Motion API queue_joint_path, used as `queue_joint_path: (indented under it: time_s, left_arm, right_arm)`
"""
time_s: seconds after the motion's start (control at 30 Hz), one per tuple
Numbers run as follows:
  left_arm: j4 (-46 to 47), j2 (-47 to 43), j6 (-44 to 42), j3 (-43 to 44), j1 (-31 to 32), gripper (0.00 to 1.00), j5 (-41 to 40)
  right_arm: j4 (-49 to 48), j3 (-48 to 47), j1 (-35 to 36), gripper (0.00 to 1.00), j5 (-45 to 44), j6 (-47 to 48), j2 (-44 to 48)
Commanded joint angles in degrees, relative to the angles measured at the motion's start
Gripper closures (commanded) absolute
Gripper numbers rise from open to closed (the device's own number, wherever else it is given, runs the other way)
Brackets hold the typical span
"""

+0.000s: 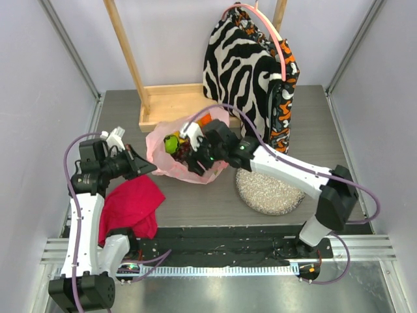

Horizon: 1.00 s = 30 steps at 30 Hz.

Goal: Take the fake fruits out of the plastic bag
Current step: Adjust the plastic bag at the center of the board, then take out the fake fruit from the plastic bag.

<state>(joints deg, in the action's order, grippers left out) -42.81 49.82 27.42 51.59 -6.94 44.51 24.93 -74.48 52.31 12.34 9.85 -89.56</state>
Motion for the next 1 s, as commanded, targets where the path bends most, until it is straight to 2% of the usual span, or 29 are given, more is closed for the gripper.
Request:
queue_joint_path:
  time_s: [0.0,0.17,0.27,0.5,0.6,0.7,0.97]
  left_arm:
    - [-1.5,-2.7,1.8,-1.7,-1.9,1.0,-1.4]
    - [-0.2,-2.6,2.1,-1.8,-3.9,1.0,-1.0]
    - [-0.2,-3.2,2.4,-1.9,-4.3,1.0,0.4]
    - [-0.8,-3.5,2.1,-2.7,-4.7,1.0,2.2]
    - [-0.8,-3.1,1.9,-3.1,-4.8,1.0,2.3]
    - [-0.8,-2.4,1.5,-2.9,-4.9,1.0,1.9]
    - [0.9,0.2,1.6,-1.9,-5.4,1.0,1.7]
  right_arm:
    - [-8.5,-13.5,-0.9,0.27,-3.8,-8.1,-7.7]
    - [-9.5,-20.2,-4.5,0.19,-3.0,-23.9,-17.6]
    - [-9.5,-23.5,-5.0,0.16,-2.9,-27.0,-21.6]
    - [-10.1,-31.9,-4.9,0.13,-7.3,-30.0,-29.5]
    - [-10.5,-35.1,-4.9,0.11,-6.3,-30.7,-32.7]
    - [-10.5,-36.9,-4.7,0.08,-6.3,-31.0,-34.9]
    - [-9.8,-36.5,-3.9,0.09,-7.9,-30.5,-38.3]
